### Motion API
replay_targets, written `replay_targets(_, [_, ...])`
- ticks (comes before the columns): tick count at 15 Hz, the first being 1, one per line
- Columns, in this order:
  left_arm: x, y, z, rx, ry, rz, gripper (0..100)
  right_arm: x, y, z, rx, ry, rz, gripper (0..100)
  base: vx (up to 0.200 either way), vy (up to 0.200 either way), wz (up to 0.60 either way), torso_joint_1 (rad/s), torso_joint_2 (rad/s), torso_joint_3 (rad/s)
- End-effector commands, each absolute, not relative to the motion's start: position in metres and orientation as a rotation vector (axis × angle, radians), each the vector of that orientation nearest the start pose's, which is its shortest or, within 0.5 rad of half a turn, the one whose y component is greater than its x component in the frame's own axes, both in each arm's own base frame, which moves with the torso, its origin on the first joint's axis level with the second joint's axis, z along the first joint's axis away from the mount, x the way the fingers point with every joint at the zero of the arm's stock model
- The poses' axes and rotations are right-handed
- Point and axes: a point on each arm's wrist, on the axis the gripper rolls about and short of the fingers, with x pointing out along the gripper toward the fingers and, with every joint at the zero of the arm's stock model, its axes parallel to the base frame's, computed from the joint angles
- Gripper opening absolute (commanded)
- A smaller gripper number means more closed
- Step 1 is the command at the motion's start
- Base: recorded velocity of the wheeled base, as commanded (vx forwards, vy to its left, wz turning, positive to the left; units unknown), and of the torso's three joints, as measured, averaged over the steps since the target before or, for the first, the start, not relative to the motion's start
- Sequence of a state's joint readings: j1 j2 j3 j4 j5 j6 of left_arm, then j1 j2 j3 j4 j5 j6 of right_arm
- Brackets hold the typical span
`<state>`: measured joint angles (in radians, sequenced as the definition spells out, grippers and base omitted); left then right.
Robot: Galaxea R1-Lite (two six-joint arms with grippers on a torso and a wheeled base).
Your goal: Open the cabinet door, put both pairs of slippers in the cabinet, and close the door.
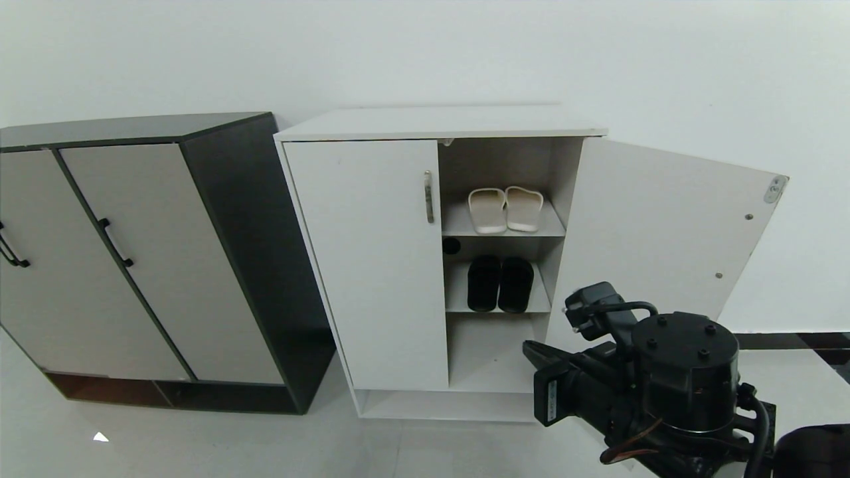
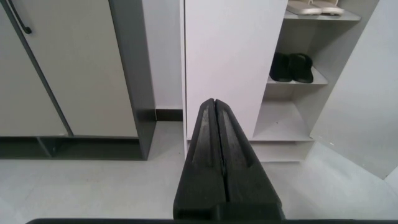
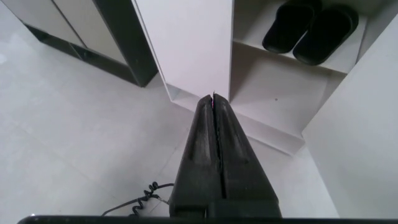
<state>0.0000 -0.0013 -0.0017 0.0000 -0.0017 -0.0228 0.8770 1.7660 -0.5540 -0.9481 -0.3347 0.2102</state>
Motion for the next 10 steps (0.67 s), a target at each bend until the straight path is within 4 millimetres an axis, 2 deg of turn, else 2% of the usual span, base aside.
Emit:
replay_targets(1, [-0.0229,0.0000,0.0759,-0.023,-0.002,-0.002,0,0.1905,0.2177,0.1278,0.046,0.284,0.512,0,0.000,0.000,0.00,0.000,0.00,0.000])
replay_targets(4, [-0.0229,0.0000,0.0759,-0.023,-0.002,-0.002,0,0.1904,0.2176,0.1282,0.045,0.282,0.513,0,0.000,0.000,0.00,0.136,-0.24,-0.116])
replay_targets(6, [-0.0229,0.0000,0.0759,-0.023,-0.002,-0.002,0,0.1904,0.2176,0.1282,0.045,0.282,0.513,0,0.000,0.000,0.00,0.207,-0.42,-0.212])
replay_targets(8, [-0.0229,0.0000,0.0759,-0.023,-0.002,-0.002,0,0.1903,0.2174,0.1287,0.046,0.281,0.513,0,0.000,0.000,0.00,0.063,-0.47,-0.232])
replay_targets(10, [-0.0229,0.0000,0.0759,-0.023,-0.002,-0.002,0,0.1903,0.2174,0.1287,0.046,0.280,0.511,0,0.000,0.000,0.00,0.232,-0.48,-0.224])
